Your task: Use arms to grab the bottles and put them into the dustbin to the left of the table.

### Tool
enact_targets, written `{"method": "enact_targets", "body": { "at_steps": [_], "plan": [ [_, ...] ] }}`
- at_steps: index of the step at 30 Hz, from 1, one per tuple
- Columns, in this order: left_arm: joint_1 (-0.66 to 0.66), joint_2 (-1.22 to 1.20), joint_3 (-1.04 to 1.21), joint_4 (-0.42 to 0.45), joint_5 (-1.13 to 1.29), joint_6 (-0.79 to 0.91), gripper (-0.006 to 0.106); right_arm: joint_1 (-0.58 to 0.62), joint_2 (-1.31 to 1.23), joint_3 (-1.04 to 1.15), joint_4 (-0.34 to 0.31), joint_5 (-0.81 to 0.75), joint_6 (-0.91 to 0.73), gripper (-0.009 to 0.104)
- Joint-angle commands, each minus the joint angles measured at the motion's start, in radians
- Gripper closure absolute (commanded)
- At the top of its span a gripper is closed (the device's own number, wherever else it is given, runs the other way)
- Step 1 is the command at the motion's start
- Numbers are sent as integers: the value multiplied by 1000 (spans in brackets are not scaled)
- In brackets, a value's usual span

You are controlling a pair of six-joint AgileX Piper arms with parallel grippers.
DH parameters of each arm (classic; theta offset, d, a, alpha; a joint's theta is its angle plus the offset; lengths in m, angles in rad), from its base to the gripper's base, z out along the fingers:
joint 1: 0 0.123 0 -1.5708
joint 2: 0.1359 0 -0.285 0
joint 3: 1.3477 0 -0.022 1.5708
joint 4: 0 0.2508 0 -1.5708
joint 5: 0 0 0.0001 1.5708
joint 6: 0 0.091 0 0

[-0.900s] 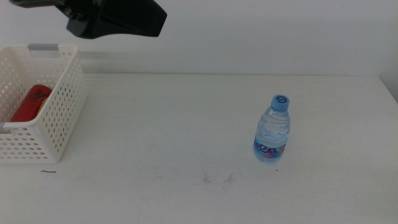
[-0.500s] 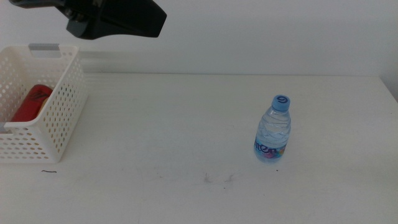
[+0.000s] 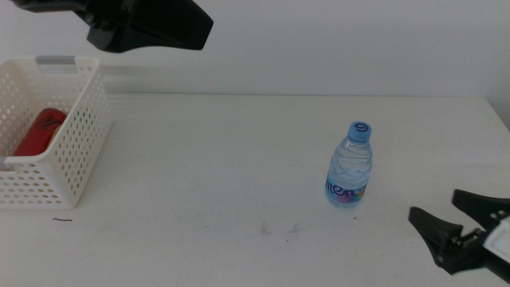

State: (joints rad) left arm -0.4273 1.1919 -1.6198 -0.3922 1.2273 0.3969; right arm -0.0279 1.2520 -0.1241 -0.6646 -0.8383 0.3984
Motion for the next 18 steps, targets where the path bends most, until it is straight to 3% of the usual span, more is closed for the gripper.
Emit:
{"method": "enact_targets", "body": {
  "at_steps": [1,5,10,18],
  "plan": [
    [-2,-2,2,8,-6,-5,7,-2,82,-20,19,-89,-2,9],
    [-2,-2,2,15,-6,-5,7,26,171,-23,110,-205,-2,9],
    [-2,-2,2,18,-6,-5,7,183,198,-27,327,-203,-49,9],
    [-2,-2,2,18,-44,-5,7,414,273,-102,607,-153,-424,9]
  ]
}}
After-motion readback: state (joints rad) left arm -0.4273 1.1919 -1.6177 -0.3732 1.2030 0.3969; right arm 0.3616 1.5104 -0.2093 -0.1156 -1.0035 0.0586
